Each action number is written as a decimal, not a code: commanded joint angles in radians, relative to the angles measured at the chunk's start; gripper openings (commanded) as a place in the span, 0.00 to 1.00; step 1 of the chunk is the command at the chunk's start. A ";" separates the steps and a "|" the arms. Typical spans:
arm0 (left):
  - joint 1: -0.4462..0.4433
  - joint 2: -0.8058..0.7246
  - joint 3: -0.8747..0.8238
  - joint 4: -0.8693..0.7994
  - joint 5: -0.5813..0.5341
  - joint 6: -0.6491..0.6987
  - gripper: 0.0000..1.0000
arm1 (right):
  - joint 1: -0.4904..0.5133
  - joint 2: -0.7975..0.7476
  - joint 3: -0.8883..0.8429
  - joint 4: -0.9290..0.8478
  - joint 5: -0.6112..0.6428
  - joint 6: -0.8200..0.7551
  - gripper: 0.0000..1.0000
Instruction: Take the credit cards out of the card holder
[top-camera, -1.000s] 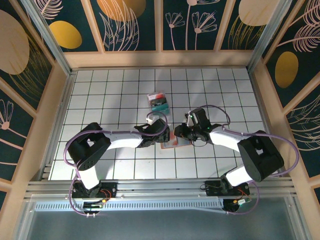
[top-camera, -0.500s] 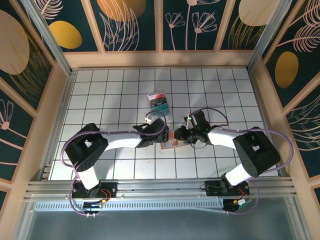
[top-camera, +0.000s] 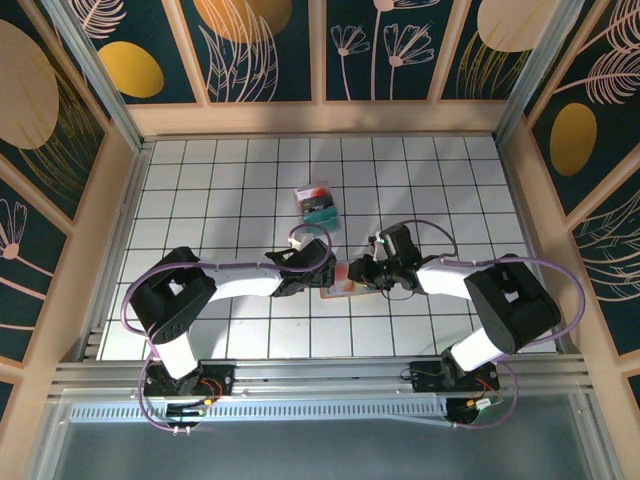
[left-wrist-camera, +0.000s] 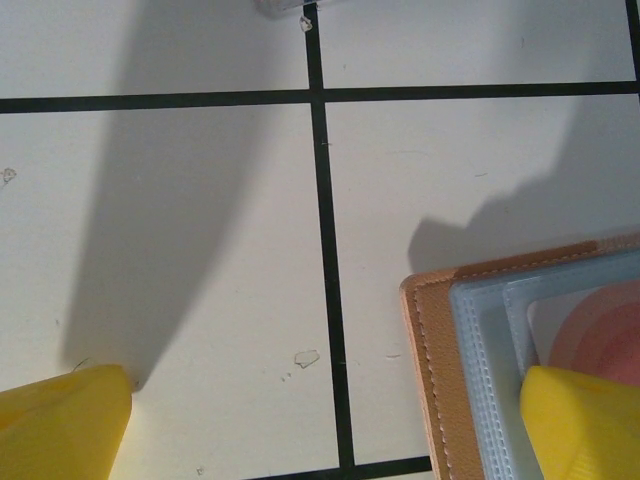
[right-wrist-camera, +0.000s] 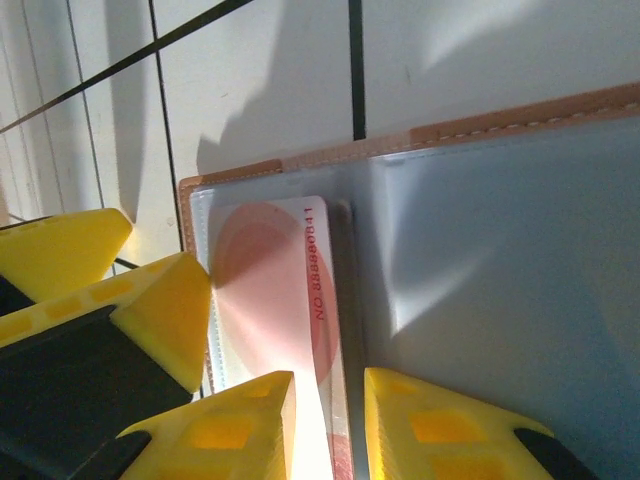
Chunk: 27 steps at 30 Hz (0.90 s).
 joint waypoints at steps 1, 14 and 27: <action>-0.003 0.019 -0.029 -0.051 -0.009 0.009 0.99 | -0.002 0.016 -0.025 0.073 -0.051 0.035 0.24; -0.004 0.030 -0.042 -0.030 0.019 0.005 0.99 | -0.011 -0.007 -0.046 0.151 -0.073 0.065 0.07; -0.005 0.008 -0.023 -0.064 -0.056 0.014 0.99 | -0.050 -0.037 -0.066 0.091 -0.047 0.038 0.00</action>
